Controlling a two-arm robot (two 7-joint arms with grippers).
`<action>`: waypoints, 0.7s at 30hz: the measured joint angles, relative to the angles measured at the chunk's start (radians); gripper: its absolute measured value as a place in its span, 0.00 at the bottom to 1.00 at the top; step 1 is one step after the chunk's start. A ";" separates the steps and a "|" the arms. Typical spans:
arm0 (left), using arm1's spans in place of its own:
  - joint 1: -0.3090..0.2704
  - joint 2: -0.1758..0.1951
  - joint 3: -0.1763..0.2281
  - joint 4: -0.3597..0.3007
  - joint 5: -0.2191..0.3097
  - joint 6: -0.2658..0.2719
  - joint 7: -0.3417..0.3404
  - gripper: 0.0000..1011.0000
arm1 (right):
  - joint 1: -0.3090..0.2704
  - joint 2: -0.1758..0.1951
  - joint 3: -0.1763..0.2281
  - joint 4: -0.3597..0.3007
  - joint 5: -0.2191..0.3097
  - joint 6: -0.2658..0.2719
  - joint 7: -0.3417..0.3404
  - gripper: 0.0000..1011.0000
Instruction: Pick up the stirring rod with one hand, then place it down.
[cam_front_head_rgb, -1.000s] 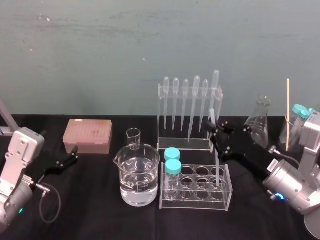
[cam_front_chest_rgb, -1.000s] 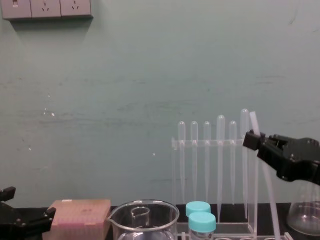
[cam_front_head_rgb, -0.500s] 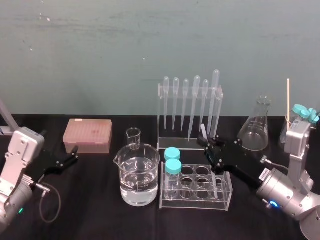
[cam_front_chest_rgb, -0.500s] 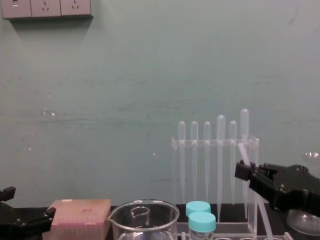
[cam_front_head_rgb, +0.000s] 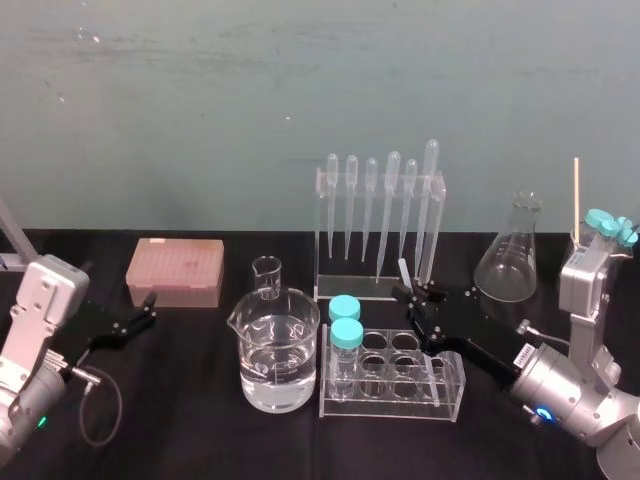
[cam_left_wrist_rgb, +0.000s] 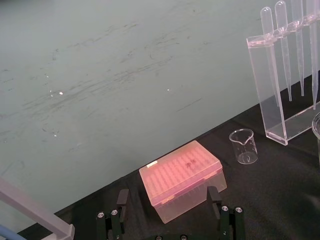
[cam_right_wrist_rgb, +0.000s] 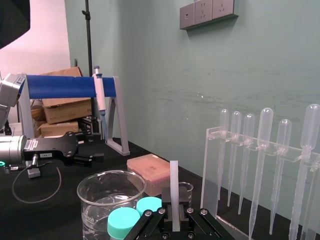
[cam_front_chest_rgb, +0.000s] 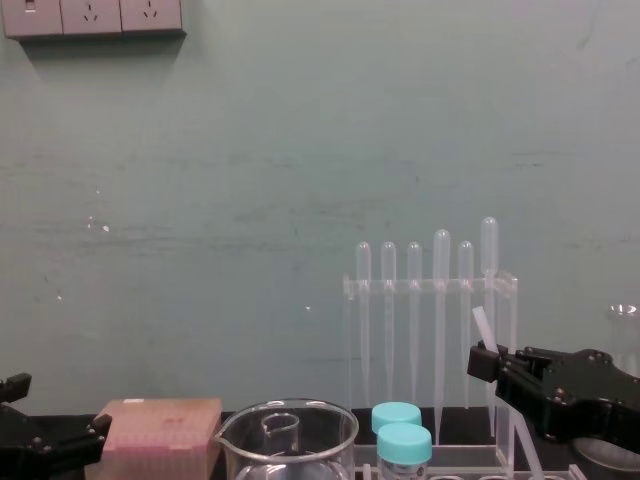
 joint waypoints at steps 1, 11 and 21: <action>0.000 0.000 0.000 0.000 0.000 0.000 0.000 0.99 | 0.000 0.000 0.000 0.000 0.000 0.000 0.000 0.07; 0.000 0.000 0.000 0.000 0.000 0.000 0.000 0.99 | 0.000 0.001 0.001 -0.001 0.001 -0.002 0.000 0.07; 0.000 0.000 0.000 0.000 0.000 0.000 0.000 0.99 | -0.001 0.001 0.002 -0.002 0.002 -0.004 0.000 0.30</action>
